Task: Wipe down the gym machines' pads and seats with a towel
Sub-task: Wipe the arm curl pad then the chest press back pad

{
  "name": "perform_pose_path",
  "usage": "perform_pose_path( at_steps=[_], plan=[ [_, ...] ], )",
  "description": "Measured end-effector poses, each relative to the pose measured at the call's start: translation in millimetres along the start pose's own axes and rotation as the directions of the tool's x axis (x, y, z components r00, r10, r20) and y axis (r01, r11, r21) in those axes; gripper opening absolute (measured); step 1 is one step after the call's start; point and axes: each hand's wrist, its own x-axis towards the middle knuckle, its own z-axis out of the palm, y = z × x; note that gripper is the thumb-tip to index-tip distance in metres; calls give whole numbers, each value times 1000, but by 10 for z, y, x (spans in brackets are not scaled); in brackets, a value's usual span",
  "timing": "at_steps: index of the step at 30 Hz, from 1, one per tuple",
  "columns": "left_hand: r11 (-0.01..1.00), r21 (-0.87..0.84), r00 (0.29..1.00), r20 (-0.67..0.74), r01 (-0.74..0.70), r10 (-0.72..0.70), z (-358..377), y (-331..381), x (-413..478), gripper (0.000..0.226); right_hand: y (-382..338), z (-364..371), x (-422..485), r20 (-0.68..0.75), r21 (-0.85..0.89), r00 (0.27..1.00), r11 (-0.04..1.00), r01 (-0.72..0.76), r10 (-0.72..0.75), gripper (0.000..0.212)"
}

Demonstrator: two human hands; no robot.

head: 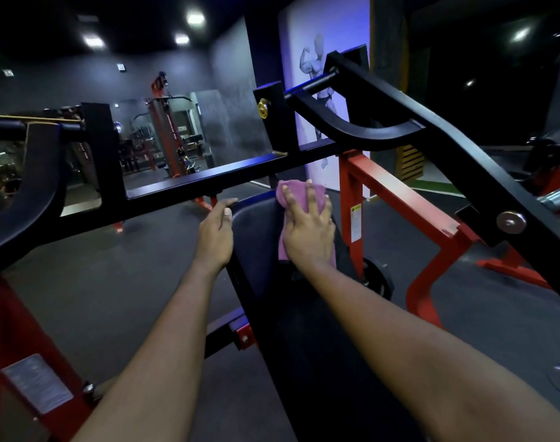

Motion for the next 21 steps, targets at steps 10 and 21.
perform_pose_path(
  at_steps=[10, 21],
  plan=[
    [995, -80, 998, 16, 54, -53, 69, 2, -15, 34, 261, -210, 77, -44, 288, 913, 880, -377, 406, 47],
    [998, -50, 999, -11, -35, 35, 84, -102, -3, 32, -343, -40, 334, 73, 39, 990, 992, 118, -121, 39]
  ],
)
